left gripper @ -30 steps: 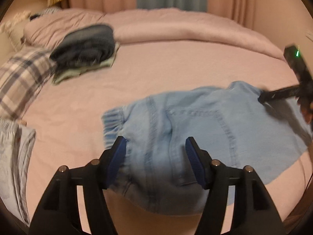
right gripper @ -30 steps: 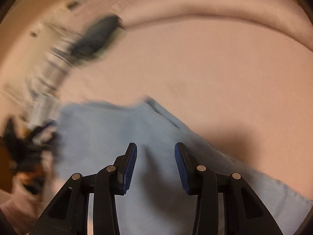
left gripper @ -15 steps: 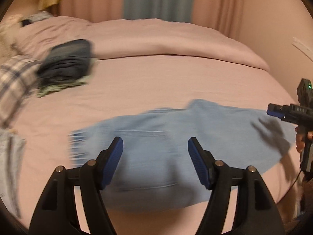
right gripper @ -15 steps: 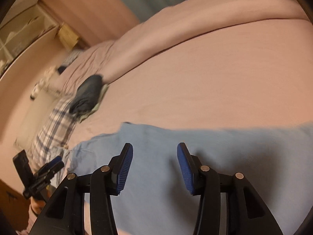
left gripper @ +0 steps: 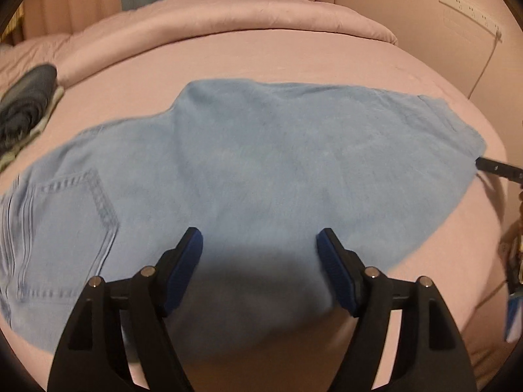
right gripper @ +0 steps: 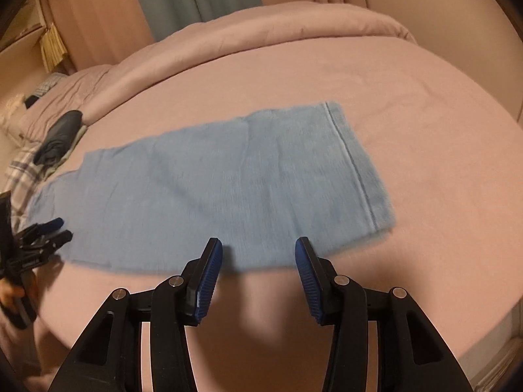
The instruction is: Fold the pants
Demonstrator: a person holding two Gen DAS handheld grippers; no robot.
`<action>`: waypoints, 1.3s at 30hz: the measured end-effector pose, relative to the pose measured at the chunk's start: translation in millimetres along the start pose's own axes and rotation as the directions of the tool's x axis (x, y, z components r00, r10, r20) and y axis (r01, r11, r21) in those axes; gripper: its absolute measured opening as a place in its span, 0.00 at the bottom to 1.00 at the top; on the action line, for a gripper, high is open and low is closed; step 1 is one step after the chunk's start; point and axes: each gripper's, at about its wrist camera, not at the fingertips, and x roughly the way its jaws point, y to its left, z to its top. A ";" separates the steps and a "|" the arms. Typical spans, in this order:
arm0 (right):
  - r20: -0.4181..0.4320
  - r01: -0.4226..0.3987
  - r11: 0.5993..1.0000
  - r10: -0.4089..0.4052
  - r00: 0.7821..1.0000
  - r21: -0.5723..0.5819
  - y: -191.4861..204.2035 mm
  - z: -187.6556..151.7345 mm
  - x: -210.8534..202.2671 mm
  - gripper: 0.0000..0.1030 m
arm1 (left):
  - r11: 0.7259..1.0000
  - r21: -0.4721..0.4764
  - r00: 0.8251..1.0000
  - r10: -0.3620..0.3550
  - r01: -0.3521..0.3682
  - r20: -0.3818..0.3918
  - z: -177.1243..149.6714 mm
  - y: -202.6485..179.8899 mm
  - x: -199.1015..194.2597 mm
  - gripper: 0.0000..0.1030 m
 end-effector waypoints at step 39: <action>0.338 -0.012 0.987 -0.043 0.940 0.161 18.8 26.8 -14.7 0.16 | 0.728 -0.455 0.817 -0.577 0.513 -0.003 79.0 -84.4 32.0 0.79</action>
